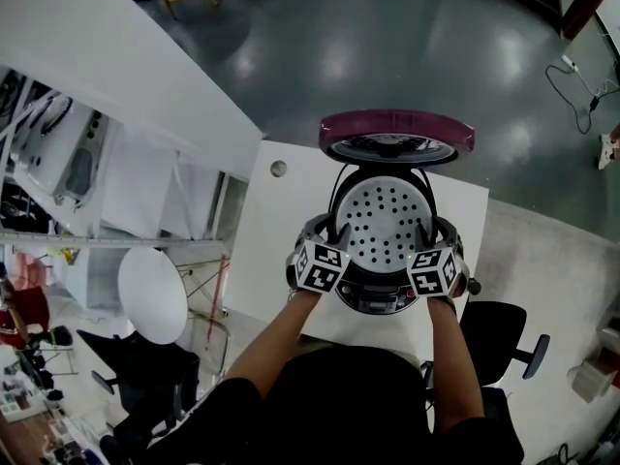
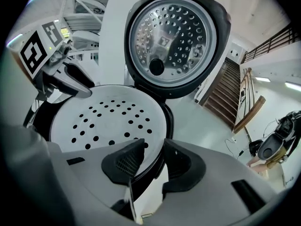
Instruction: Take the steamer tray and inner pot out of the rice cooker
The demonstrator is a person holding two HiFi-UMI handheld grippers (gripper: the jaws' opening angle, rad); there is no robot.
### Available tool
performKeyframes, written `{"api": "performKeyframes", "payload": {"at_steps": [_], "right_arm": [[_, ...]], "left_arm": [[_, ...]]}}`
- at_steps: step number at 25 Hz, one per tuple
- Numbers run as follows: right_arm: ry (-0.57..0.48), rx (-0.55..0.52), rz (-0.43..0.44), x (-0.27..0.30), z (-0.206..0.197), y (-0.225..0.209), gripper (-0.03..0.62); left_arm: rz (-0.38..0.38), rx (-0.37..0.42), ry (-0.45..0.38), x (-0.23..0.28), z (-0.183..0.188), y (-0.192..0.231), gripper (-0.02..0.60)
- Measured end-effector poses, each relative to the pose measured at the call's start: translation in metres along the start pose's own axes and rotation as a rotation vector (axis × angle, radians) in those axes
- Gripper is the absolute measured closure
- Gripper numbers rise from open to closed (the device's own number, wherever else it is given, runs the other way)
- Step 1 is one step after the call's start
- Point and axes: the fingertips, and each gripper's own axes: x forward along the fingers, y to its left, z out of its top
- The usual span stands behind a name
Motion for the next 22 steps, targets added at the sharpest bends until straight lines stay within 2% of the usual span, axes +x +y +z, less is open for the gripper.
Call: {"api": "performKeyframes", "payload": {"at_steps": [8,13,18,22], "right_arm": [[-0.059,0.012,-0.033,-0.011,0.016,-0.006,0.493],[-0.130,0.044,-0.059,-0.019,0.031,-0.010,0.519],[-0.194,0.136,-0.004,-0.020,0.039,-0.010,0.539],[-0.212,0.174,0.007,-0.023,0.040,-0.009,0.553]], "left_arm": [[0.001,-0.039,-0.013,-0.002,-0.002,0.001,0.451],[0.006,-0.063,-0.022,-0.002,-0.002,0.001,0.456],[0.024,-0.075,-0.033,0.003,0.000,0.009,0.476],[0.032,-0.085,-0.026,0.005,-0.002,0.011,0.480]]}}
